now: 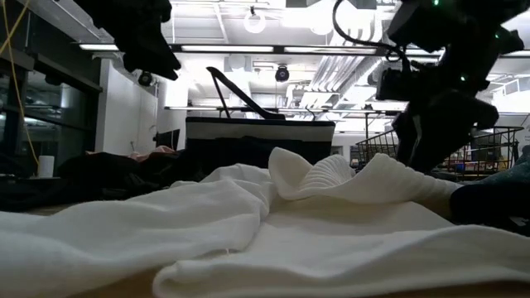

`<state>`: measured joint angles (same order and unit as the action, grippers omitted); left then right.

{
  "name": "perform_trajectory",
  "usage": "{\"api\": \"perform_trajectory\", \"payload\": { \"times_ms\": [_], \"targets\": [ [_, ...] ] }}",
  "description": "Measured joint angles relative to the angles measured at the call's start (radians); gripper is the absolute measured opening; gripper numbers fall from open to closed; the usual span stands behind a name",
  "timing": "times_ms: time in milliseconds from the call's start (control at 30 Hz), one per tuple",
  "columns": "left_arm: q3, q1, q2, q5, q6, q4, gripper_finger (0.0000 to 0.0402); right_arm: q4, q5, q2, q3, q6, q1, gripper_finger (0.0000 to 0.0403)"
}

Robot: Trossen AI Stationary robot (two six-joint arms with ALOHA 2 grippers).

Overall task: Pick & Place Cloths
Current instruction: Put the gray boxer into the wire basket

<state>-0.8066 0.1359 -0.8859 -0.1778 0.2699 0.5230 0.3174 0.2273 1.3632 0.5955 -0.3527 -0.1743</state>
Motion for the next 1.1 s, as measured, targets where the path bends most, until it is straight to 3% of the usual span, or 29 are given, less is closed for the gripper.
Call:
{"api": "perform_trajectory", "payload": {
  "times_ms": [433, 733, 900, 1100],
  "targets": [
    [0.034, -0.238, 0.001, -0.255, 0.098, -0.014, 0.019, -0.07, 0.005, 0.0, -0.082, -0.043, 0.013, 0.0303],
    [0.099, -0.256, 0.01, -0.277, 0.128, -0.059, 0.019, -0.071, 0.0, 0.017, -0.084, -0.036, 0.013, 0.0298],
    [0.129, -0.254, 0.026, -0.278, 0.13, -0.08, 0.019, -0.093, -0.02, 0.08, -0.081, -0.042, 0.013, 0.0255],
    [0.135, -0.254, 0.04, -0.279, 0.139, -0.094, 0.019, -0.135, -0.035, 0.112, -0.081, -0.043, 0.013, 0.0161]
  ]
}}
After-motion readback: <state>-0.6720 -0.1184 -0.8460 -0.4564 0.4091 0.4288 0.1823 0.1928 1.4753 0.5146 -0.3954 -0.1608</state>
